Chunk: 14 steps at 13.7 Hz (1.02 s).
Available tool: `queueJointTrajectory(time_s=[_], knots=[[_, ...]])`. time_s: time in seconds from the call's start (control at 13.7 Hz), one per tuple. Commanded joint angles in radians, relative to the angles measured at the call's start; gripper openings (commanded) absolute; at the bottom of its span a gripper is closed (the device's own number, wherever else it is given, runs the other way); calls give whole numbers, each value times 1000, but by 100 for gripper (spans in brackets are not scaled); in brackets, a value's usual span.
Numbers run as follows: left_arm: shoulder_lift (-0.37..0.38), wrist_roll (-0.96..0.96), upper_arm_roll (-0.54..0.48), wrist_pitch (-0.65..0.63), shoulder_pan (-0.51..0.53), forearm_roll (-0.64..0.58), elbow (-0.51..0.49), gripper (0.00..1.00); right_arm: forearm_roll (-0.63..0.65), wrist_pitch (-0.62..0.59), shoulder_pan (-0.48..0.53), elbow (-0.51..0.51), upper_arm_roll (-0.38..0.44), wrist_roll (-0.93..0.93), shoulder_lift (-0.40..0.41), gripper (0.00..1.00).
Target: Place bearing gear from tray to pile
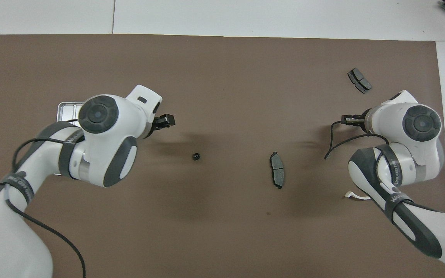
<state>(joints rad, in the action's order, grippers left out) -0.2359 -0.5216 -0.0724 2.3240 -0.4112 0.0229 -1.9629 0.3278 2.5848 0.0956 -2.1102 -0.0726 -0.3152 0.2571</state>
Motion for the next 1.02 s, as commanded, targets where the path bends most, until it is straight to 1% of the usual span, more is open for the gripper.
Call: queueJointTrajectory(time_s=[0.0, 0.15, 0.29, 0.44, 0.51, 0.66, 0.73, 0.88, 0.95], knots=[[20, 182, 11, -69, 147, -4, 15, 100, -30, -64, 1, 33, -67, 7, -25, 100], [23, 358, 11, -68, 253, -4, -2, 100, -72, -83, -31, 70, -102, -5, -15, 100], [35, 506, 11, -58, 324, -4, -39, 100, -101, -92, -101, 117, -102, -19, 0, 100], [58, 583, 11, -29, 376, -4, -105, 100, -153, -158, -172, 185, -102, -68, 16, 100], [67, 586, 11, -14, 394, -4, -129, 100, -154, -205, -216, 226, -102, -103, 19, 100], [82, 530, 10, -2, 416, -3, -174, 100, -151, -247, -299, 292, -101, -221, 51, 100], [87, 429, 11, 18, 426, -3, -191, 100, -145, -252, -335, 305, -101, -270, 59, 100], [90, 233, 11, 104, 419, -3, -227, 100, -141, -256, -398, 338, -101, -349, 86, 100], [92, 154, 13, 135, 417, -3, -247, 100, -138, -271, -431, 378, -101, -391, 120, 100]])
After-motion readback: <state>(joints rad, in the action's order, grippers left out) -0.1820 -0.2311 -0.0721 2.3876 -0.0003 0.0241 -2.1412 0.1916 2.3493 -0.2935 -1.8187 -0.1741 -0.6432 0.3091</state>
